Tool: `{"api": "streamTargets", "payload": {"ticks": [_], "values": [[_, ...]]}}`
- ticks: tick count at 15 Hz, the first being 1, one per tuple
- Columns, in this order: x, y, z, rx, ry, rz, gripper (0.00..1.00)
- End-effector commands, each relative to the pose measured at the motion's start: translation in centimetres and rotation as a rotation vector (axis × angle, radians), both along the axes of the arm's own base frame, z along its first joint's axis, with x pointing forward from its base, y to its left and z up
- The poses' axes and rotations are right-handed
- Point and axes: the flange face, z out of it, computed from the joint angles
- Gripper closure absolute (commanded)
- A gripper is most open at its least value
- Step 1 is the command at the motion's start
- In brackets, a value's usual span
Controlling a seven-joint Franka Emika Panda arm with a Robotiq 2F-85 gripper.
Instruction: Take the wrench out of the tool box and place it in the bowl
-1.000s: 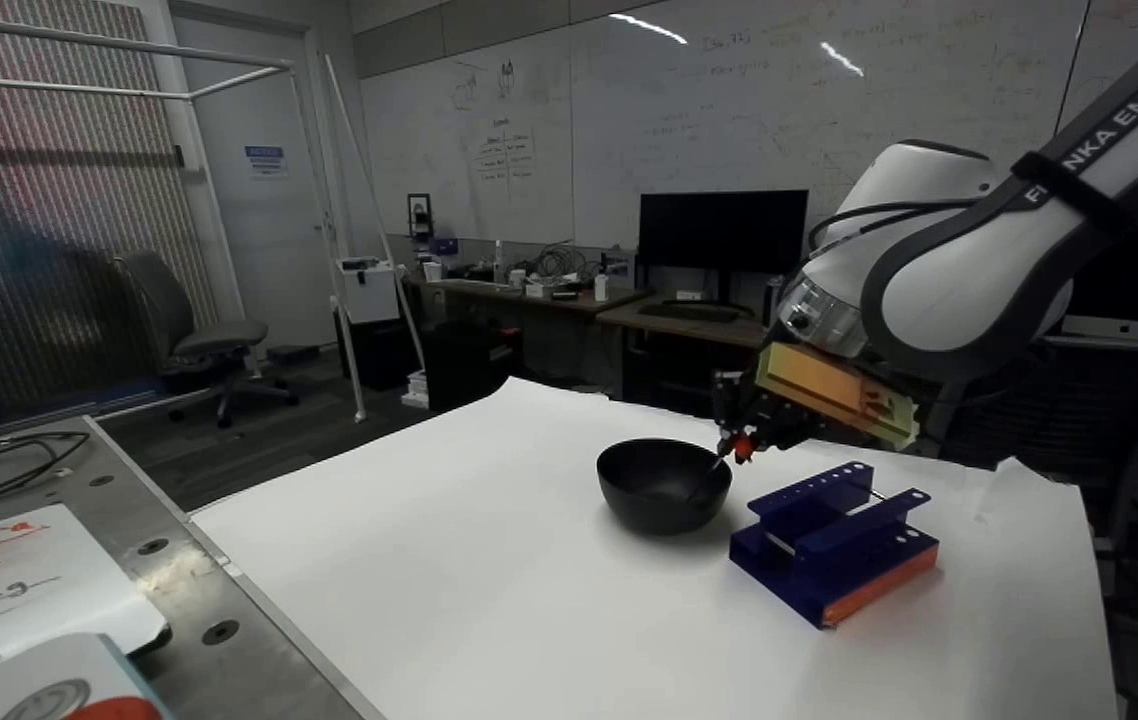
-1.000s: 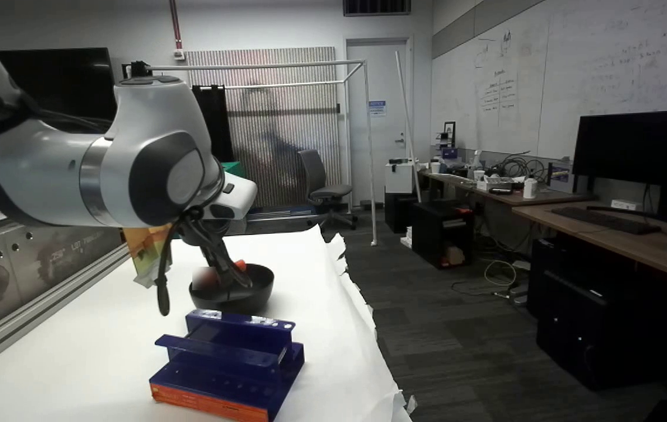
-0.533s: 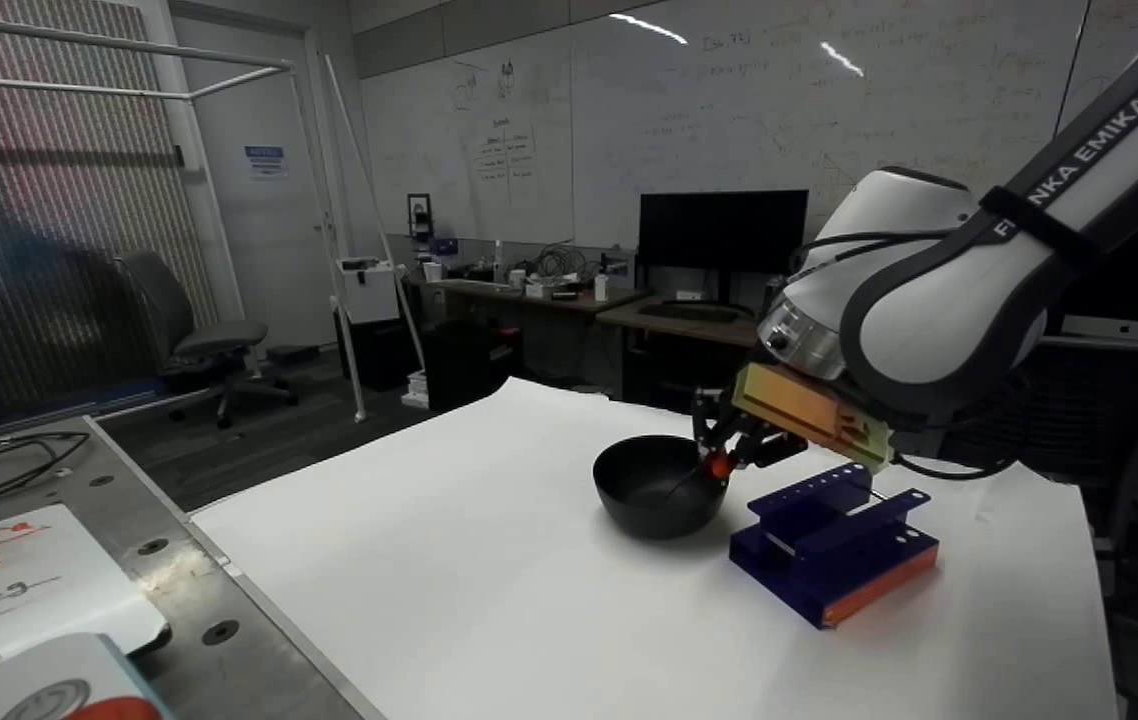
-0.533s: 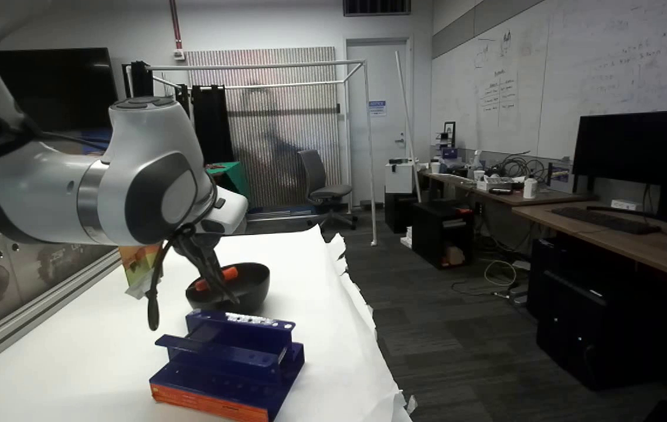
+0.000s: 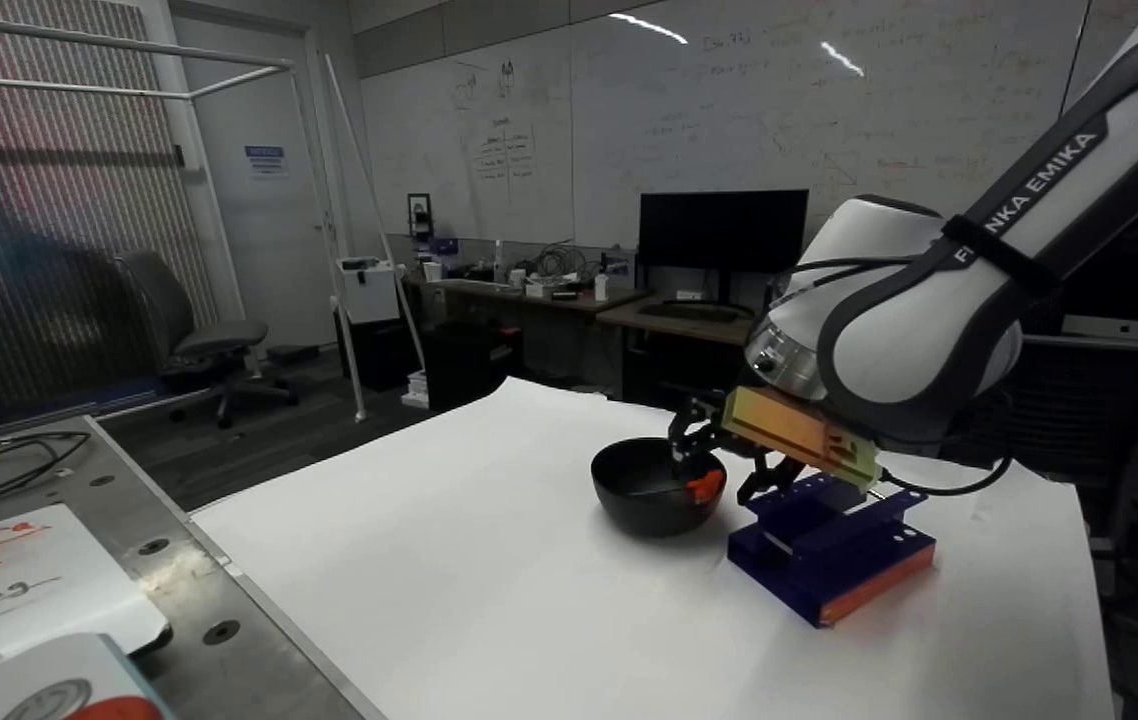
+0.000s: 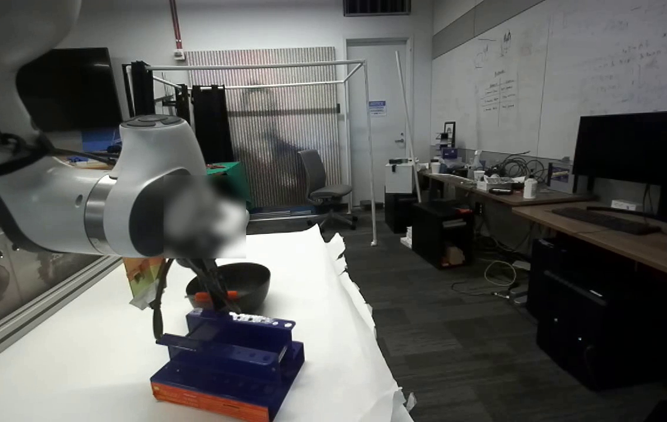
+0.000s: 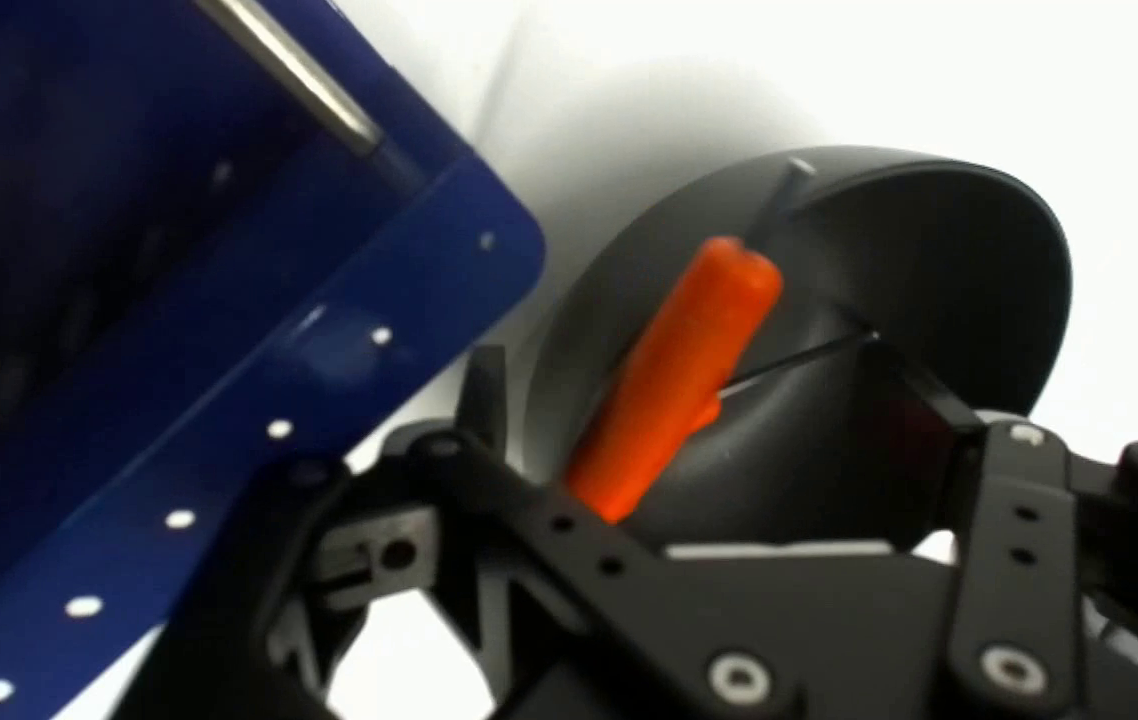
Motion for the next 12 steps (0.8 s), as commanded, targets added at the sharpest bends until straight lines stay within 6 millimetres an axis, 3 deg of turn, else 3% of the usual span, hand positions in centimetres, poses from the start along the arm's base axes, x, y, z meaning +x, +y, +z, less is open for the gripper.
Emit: {"api": "streamTargets", "payload": {"ticks": [1, 4, 6, 9, 12], "values": [[0.2, -0.9, 3.8, -0.085, -0.002, 0.066, 0.0], [-0.4, -2.4, 8.3, -0.237, 0.034, 0.158, 0.0], [-0.8, -2.0, 11.6, -0.316, 0.098, 0.256, 0.0], [-2.0, -1.0, 15.2, -0.275, 0.221, 0.412, 0.0], [-3.6, -0.8, 16.6, -0.251, 0.331, 0.559, 0.0]]}}
